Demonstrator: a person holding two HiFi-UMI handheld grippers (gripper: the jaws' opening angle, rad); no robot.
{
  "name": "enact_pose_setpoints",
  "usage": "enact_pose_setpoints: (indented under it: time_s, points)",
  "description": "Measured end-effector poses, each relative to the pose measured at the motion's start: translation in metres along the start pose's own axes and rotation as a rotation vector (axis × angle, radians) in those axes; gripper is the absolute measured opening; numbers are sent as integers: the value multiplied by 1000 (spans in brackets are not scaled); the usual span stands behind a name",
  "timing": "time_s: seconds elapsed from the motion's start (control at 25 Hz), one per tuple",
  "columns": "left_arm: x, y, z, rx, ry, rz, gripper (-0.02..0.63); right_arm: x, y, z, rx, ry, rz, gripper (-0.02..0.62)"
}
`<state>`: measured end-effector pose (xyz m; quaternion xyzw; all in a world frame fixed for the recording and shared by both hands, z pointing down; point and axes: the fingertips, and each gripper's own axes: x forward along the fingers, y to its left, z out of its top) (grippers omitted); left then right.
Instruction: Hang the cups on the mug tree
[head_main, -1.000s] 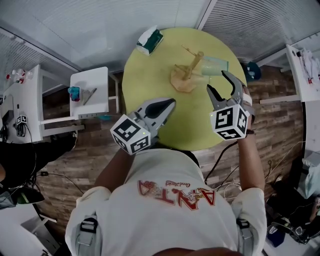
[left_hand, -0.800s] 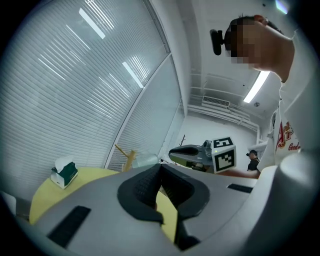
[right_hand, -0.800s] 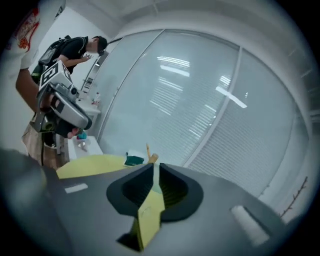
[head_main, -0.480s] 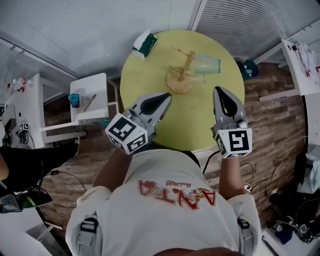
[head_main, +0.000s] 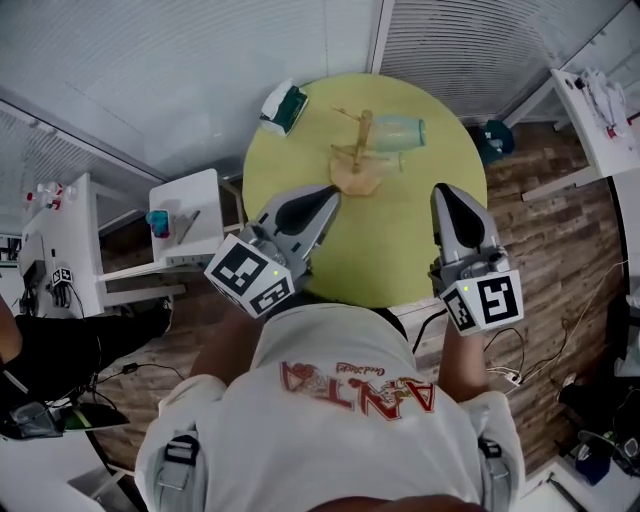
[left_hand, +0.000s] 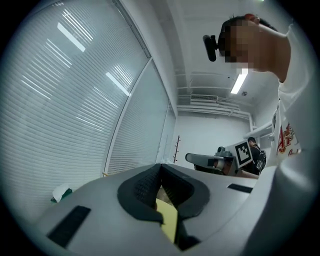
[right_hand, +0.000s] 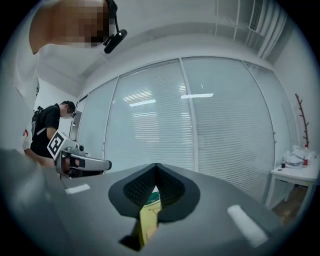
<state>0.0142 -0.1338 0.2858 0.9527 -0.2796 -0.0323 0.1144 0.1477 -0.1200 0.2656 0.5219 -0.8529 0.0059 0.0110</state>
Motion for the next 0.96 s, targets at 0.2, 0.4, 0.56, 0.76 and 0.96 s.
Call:
enact_pose_setpoints:
  time_s: [0.2, 0.4, 0.56, 0.76, 0.96]
  points:
    - [2, -5, 3, 12, -3, -7, 9, -8, 0, 1, -14, -7, -5, 0]
    - [1, -9, 3, 12, -5, -9, 9, -15, 4, 14, 0, -37, 16, 0]
    - [0, -9, 4, 8, -6, -6, 9, -12, 5, 17, -20, -36, 25, 0]
    - [-3, -4, 6, 6, -11, 4, 9, -6, 6, 16, -16, -33, 28, 0]
    - [-9, -2, 5, 6, -12, 10, 9, -3, 8, 15, -24, -40, 18, 0]
